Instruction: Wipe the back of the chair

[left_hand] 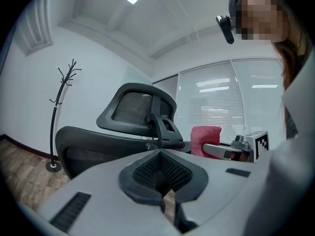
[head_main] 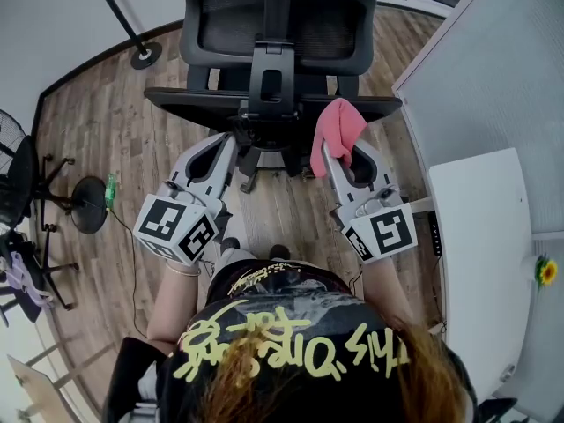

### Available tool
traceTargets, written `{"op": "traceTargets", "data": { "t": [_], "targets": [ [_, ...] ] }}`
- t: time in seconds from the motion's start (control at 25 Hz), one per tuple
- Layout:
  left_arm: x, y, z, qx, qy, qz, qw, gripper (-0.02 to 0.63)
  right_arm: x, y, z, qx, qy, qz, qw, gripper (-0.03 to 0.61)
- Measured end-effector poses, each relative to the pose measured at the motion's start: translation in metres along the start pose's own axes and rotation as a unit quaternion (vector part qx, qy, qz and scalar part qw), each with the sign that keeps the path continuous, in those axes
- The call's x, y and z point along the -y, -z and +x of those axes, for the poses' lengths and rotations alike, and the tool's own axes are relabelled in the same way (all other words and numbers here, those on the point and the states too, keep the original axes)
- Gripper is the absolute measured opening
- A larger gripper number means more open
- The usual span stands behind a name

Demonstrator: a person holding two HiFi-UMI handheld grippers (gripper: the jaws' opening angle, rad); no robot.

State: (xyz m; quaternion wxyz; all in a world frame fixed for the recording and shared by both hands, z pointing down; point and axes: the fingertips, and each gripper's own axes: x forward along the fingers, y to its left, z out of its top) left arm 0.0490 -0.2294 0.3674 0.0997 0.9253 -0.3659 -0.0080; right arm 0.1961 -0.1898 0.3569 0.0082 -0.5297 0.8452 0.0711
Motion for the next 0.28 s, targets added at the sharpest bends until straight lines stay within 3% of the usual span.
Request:
{"op": "traceTargets", "data": {
  "t": [0.28],
  "targets": [
    [0.0012, -0.0029, -0.0002, -0.001, 0.000, 0.007, 1.0000, -0.006, -0.0010, -0.0036, 0.0009, -0.001, -0.001, -0.008, 1.000, 0.061]
  ]
}}
